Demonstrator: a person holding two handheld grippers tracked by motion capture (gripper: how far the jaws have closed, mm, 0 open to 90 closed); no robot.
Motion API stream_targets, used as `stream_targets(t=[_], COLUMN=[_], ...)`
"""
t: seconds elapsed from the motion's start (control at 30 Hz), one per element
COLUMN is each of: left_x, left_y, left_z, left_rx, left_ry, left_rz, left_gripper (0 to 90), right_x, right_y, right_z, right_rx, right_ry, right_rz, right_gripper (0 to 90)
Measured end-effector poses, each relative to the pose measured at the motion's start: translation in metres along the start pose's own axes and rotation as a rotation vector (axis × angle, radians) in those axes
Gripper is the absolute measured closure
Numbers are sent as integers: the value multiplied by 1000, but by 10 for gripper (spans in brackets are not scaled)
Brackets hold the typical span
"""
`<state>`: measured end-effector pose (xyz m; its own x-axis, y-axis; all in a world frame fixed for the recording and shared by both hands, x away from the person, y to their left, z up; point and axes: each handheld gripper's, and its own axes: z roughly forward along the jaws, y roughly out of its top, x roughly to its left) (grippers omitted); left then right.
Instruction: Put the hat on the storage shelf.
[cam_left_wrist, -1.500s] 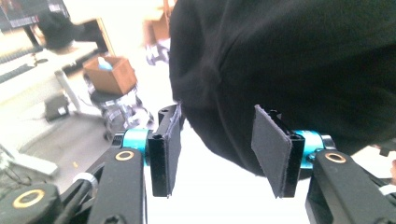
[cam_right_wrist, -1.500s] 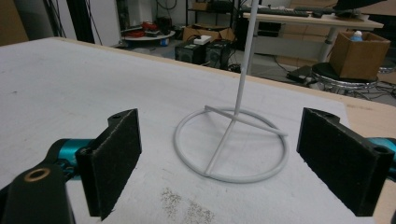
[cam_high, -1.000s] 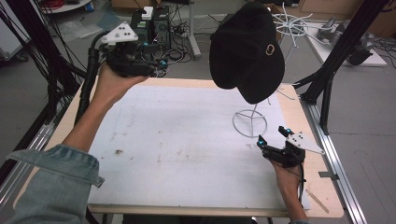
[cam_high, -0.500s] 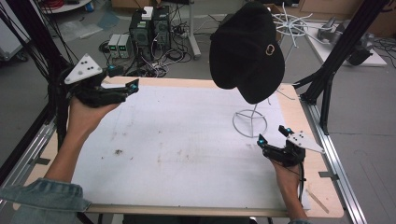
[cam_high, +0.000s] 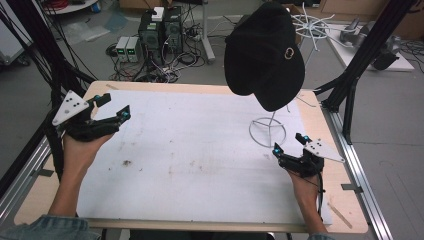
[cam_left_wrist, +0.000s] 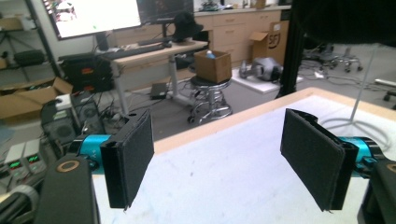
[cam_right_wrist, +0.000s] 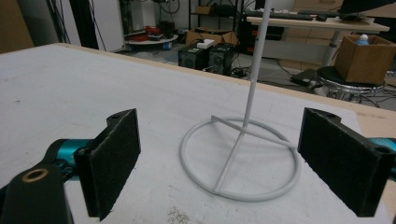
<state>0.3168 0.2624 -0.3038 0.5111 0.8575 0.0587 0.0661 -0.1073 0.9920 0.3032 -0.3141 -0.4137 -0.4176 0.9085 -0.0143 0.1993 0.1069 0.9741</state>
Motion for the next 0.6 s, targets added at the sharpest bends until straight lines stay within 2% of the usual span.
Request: stream_targets(t=[0.27,0.4,0.6], left_x=[1,2,3], left_y=[-29,-36,-47], left_z=[-17,-20,-20], left_rx=[-5,-11,20], left_ry=[66,82,92], left_rz=[-52,-53,-53], left_gripper=[251,250,246], right_x=[2,3,3], right_y=[1,2,2], right_z=[1,2,4], right_rx=[1,-2,0], right_ry=[5,5,7], right_rz=[-5,-1,-4], right_gripper=[124,124,124])
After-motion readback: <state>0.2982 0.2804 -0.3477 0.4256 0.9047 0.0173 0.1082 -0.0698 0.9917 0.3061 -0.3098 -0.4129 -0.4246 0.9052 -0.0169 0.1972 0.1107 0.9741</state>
